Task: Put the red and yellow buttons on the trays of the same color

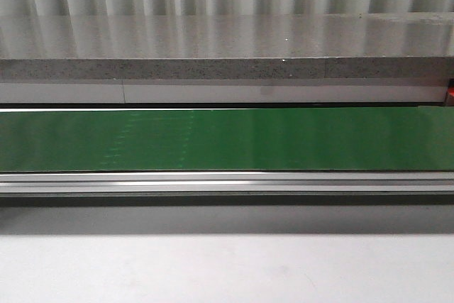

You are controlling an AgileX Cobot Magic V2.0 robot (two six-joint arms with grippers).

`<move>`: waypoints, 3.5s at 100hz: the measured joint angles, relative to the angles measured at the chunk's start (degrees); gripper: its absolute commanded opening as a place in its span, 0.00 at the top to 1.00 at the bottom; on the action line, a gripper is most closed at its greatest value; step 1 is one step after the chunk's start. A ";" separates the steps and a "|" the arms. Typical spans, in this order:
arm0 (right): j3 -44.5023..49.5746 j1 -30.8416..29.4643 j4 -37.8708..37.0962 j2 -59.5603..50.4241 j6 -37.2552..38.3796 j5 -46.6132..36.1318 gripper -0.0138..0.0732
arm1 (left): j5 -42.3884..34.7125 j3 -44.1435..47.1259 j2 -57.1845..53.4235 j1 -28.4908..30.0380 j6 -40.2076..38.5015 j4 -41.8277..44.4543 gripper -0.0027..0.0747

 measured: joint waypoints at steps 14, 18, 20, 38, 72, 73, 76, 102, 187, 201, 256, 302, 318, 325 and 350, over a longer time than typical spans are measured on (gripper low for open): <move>0.00 0.00 0.00 0.04 0.00 -0.10 0.29 | 0.00 0.00 0.00 0.00 0.00 0.00 0.99; 0.00 0.00 0.00 0.04 0.00 -0.10 0.25 | 0.00 0.00 0.00 0.00 0.00 0.00 0.99; 0.00 0.00 0.00 0.04 0.00 -0.10 0.24 | 0.00 0.00 0.00 0.00 0.00 0.00 0.99; 0.00 0.00 0.00 -0.28 0.00 0.41 0.23 | 0.00 0.00 0.00 0.00 0.00 0.00 0.99; 0.00 0.00 0.11 -11.21 0.09 3.31 0.23 | 0.00 0.00 0.00 0.00 0.00 0.00 0.99; 0.00 0.00 0.22 -11.49 0.09 3.40 0.23 | 0.00 0.00 0.00 0.00 0.00 0.00 0.99; 0.00 0.41 0.19 -12.90 0.09 3.71 0.23 | 0.00 0.00 0.00 0.00 0.00 0.00 0.99; 0.00 9.57 0.24 -23.48 0.09 5.54 0.23 | 0.00 0.00 0.00 0.00 0.00 0.00 0.99; 10.38 43.18 0.37 -54.92 -10.53 7.36 0.66 | 0.00 0.00 0.00 0.00 0.00 0.00 0.99; 11.23 43.18 0.37 -57.98 -10.53 8.15 0.87 | 0.00 0.00 0.00 0.00 0.00 0.00 0.99; 11.23 43.18 0.37 -58.63 -10.53 9.00 0.92 | 0.00 0.00 0.00 0.00 0.00 0.00 0.99; 11.23 43.18 0.37 -59.10 -10.56 9.00 0.92 | 0.00 0.00 0.00 0.00 0.00 0.00 0.99; 13.22 43.18 0.37 -63.57 -10.56 6.41 0.92 | 0.00 0.00 0.00 0.00 0.00 0.00 0.99; 15.43 43.18 0.46 -66.50 -10.66 4.24 0.92 | 0.00 0.00 0.00 0.00 0.00 0.00 0.99; 26.91 43.18 1.87 -77.66 -10.83 -3.21 0.92 | 0.00 0.00 0.00 0.00 0.00 0.00 0.99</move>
